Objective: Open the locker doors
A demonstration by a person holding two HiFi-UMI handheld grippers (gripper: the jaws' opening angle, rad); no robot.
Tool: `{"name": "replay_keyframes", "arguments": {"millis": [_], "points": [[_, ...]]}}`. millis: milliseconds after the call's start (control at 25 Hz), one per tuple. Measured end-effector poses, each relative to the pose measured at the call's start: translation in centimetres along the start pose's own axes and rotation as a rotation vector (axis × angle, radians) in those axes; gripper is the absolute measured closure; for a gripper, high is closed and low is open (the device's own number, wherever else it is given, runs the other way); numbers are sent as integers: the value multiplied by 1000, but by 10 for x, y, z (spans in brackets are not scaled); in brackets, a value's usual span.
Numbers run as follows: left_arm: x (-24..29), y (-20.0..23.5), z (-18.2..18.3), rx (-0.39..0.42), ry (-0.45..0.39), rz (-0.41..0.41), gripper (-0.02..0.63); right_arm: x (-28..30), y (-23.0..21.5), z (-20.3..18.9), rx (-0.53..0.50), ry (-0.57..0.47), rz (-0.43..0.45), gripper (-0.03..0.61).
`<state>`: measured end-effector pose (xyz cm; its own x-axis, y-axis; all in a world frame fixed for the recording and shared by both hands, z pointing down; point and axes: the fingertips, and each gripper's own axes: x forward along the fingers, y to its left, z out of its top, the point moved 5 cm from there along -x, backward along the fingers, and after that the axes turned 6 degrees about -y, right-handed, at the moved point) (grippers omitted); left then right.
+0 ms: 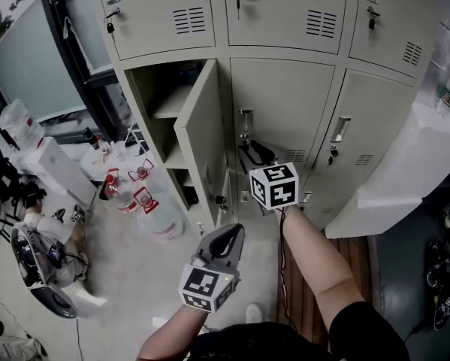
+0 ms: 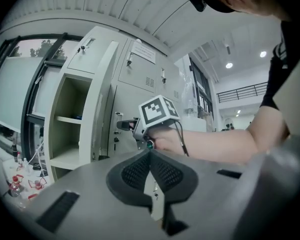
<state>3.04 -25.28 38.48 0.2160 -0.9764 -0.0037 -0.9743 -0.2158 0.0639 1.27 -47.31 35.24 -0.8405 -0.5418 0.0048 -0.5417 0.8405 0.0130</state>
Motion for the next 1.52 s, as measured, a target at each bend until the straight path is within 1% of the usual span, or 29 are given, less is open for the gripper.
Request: {"name": "replay_keyframes", "arguments": {"millis": [160, 320, 400, 520, 800, 1080, 1160, 1400, 1520], "points": [[-1, 1, -2, -1, 1, 43, 611, 23, -5, -4, -19, 17, 0, 419], [-5, 3, -4, -5, 3, 83, 611, 41, -12, -6, -34, 11, -36, 413], [-6, 4, -6, -7, 4, 102, 611, 49, -17, -6, -30, 10, -49, 408], [-6, 6, -8, -14, 5, 123, 611, 58, -19, -5, -11, 8, -44, 408], [-3, 10, -8, -15, 3, 141, 611, 74, -20, -4, -19, 6, -45, 408], [-6, 17, -7, -11, 10, 155, 611, 87, -21, -4, -58, 22, -98, 407], [-8, 20, -7, -12, 9, 161, 611, 89, -22, -5, -68, 31, -126, 413], [-11, 23, -5, -15, 4, 166, 611, 92, -25, -6, -89, 44, -195, 479], [-13, 23, -6, -16, 5, 167, 611, 90, -25, -8, -91, 42, -211, 480]]}}
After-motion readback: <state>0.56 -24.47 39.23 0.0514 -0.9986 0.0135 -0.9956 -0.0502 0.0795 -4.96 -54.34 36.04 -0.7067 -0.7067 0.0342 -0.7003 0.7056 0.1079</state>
